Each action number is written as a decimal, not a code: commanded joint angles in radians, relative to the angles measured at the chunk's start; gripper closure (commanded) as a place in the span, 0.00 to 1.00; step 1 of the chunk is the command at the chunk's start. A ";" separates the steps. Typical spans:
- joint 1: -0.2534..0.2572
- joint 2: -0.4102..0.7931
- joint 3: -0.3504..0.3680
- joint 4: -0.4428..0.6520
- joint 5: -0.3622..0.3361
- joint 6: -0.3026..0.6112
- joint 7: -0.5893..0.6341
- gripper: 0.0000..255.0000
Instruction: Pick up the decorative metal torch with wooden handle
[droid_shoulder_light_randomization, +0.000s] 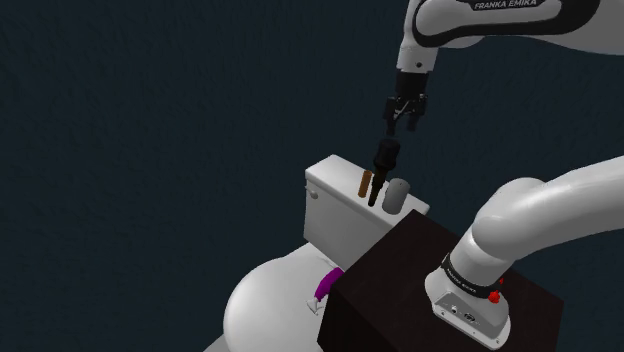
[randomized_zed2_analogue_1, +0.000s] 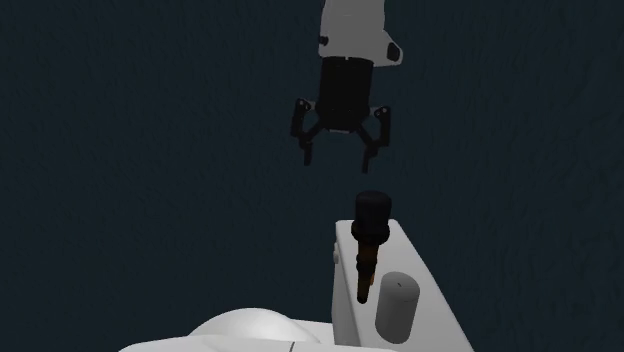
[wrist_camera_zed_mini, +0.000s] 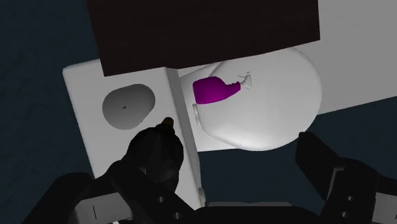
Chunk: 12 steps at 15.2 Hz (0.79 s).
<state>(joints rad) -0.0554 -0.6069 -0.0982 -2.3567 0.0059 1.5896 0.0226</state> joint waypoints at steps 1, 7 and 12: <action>-0.017 0.062 -0.025 0.005 -0.005 0.057 -0.004 0.00; -0.057 0.255 -0.096 0.063 0.001 0.185 -0.014 0.00; -0.072 0.339 -0.123 0.074 0.013 0.254 -0.023 0.00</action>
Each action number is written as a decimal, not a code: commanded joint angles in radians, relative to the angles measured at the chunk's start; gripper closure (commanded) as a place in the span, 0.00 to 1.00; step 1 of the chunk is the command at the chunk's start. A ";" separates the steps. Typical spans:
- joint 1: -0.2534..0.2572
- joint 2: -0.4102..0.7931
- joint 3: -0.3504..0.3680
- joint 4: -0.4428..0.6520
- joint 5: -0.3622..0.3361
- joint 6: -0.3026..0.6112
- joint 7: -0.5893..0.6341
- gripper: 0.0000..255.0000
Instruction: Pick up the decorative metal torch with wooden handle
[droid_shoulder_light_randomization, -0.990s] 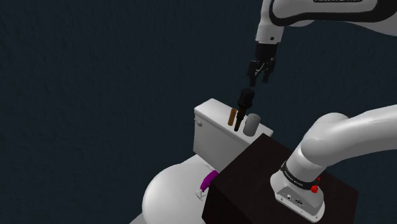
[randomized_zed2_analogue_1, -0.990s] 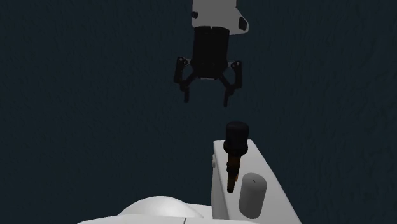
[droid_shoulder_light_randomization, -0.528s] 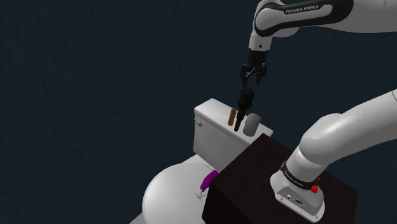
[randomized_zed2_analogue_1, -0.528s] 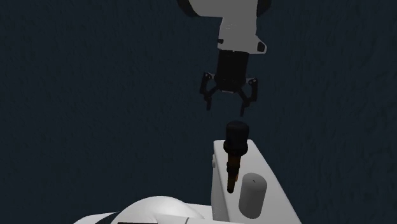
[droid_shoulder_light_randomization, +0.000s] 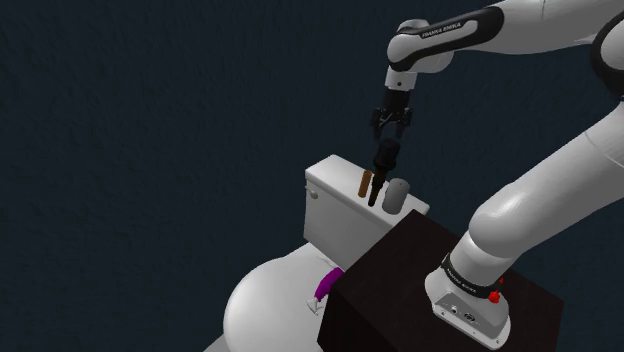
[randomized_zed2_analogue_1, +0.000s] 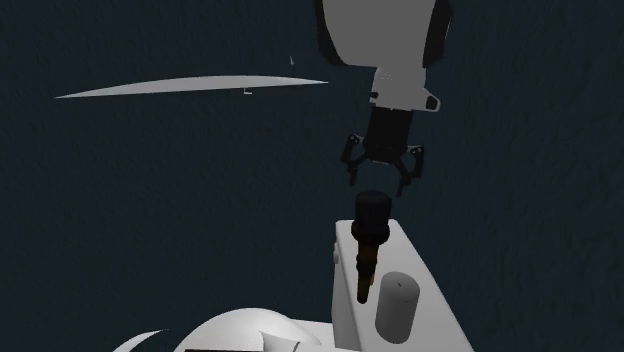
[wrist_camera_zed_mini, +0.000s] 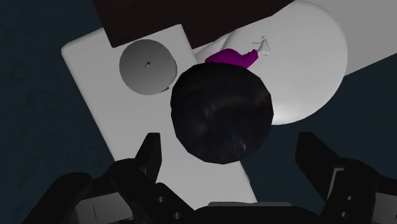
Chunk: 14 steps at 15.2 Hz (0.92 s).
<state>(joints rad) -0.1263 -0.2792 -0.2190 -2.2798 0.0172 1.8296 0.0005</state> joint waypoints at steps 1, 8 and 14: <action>-0.001 0.015 -0.003 -0.012 0.002 0.028 -0.003 0.00; 0.000 0.037 -0.006 -0.056 0.006 0.093 -0.010 1.00; 0.000 0.039 -0.006 -0.055 0.007 0.093 -0.010 1.00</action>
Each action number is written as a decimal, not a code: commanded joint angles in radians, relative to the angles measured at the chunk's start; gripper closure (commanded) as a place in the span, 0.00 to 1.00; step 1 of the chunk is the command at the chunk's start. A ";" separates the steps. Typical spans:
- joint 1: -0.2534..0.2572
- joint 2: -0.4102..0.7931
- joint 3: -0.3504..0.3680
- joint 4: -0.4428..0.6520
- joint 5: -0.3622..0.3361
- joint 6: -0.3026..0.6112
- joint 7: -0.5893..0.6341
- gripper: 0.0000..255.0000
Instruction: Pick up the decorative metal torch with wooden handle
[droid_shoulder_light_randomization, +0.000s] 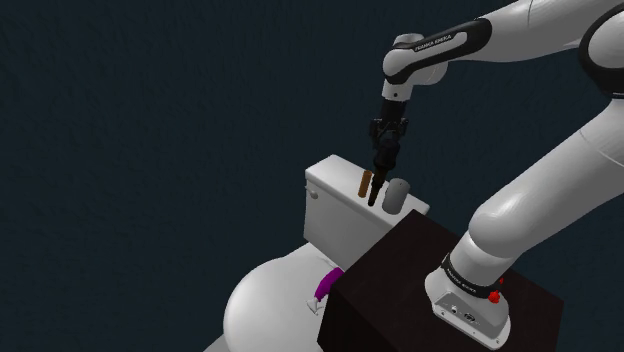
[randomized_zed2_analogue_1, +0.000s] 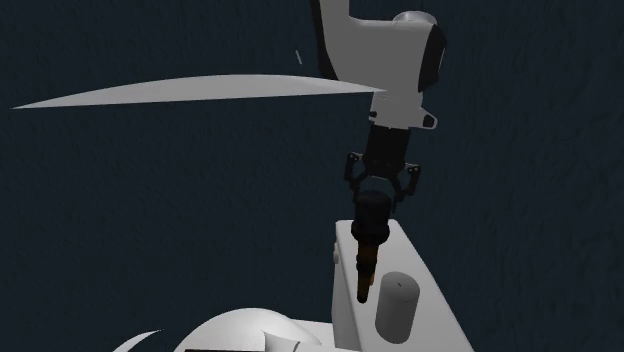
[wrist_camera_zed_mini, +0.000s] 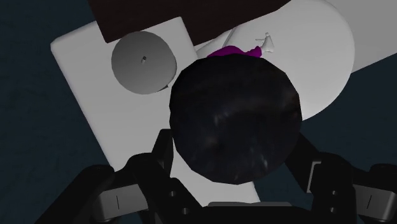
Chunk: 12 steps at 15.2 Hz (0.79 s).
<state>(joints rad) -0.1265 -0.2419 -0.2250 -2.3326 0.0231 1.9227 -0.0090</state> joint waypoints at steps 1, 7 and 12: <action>0.000 0.002 0.000 -0.002 0.001 0.000 0.000 1.00; 0.000 -0.020 0.002 0.035 -0.003 -0.057 0.006 1.00; 0.000 -0.039 0.006 0.085 -0.006 -0.126 0.013 1.00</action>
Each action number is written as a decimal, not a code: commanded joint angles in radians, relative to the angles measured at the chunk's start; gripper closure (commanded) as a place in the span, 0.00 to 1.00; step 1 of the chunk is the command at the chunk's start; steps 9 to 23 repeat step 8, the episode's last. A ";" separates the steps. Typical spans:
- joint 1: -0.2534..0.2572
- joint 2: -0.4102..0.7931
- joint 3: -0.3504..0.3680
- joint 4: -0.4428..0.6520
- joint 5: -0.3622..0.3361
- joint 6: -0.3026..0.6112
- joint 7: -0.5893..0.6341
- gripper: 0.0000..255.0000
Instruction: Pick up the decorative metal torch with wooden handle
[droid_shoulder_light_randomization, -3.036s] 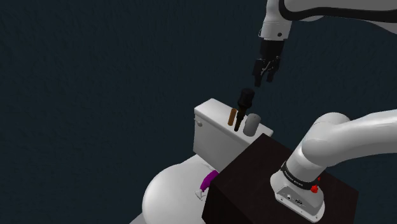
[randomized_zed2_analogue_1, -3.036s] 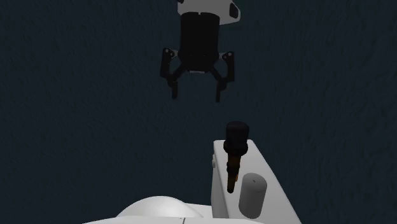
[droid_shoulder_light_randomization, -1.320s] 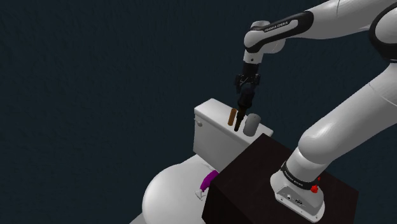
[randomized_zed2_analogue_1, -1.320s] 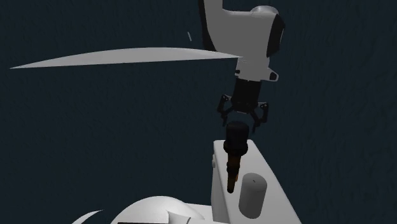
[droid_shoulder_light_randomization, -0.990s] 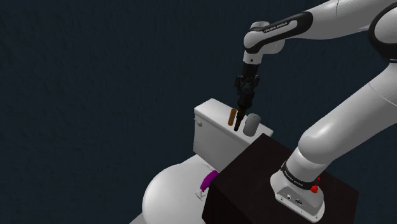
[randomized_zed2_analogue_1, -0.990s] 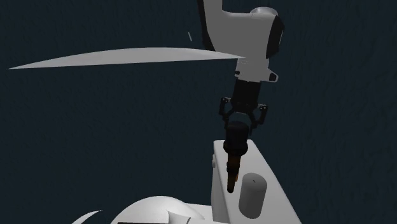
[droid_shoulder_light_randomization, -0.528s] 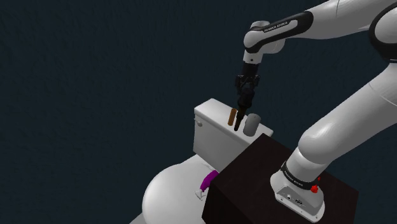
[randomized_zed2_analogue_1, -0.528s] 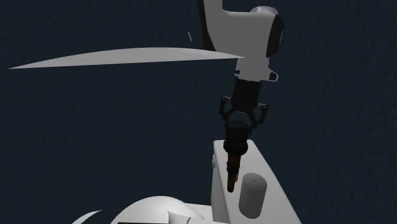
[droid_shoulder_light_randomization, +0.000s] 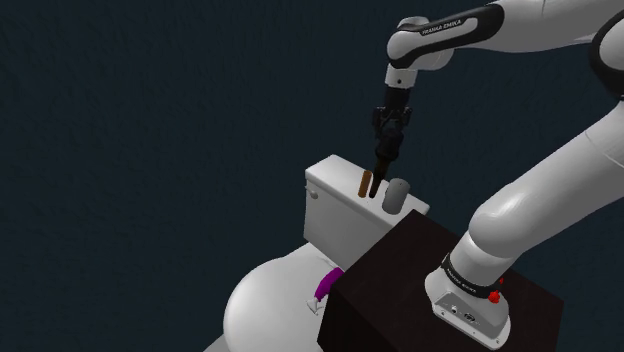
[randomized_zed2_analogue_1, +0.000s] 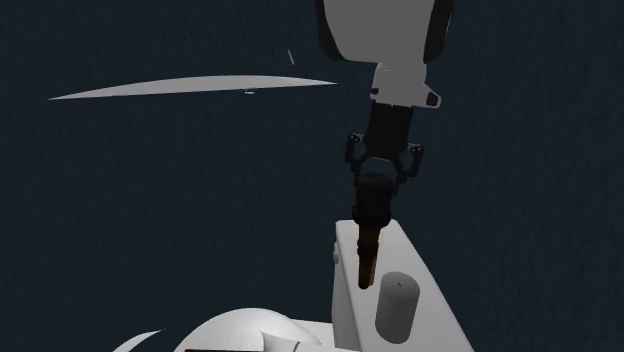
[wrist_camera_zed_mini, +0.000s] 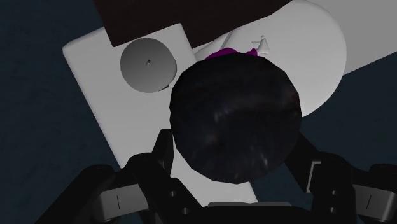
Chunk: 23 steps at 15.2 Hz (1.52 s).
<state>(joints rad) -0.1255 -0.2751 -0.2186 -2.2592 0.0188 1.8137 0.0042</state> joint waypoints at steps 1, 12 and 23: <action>-0.001 -0.009 0.000 0.022 -0.002 -0.031 0.001 1.00; 0.000 -0.021 0.003 0.081 -0.003 -0.101 0.007 1.00; 0.000 -0.021 0.003 0.081 -0.003 -0.101 0.007 1.00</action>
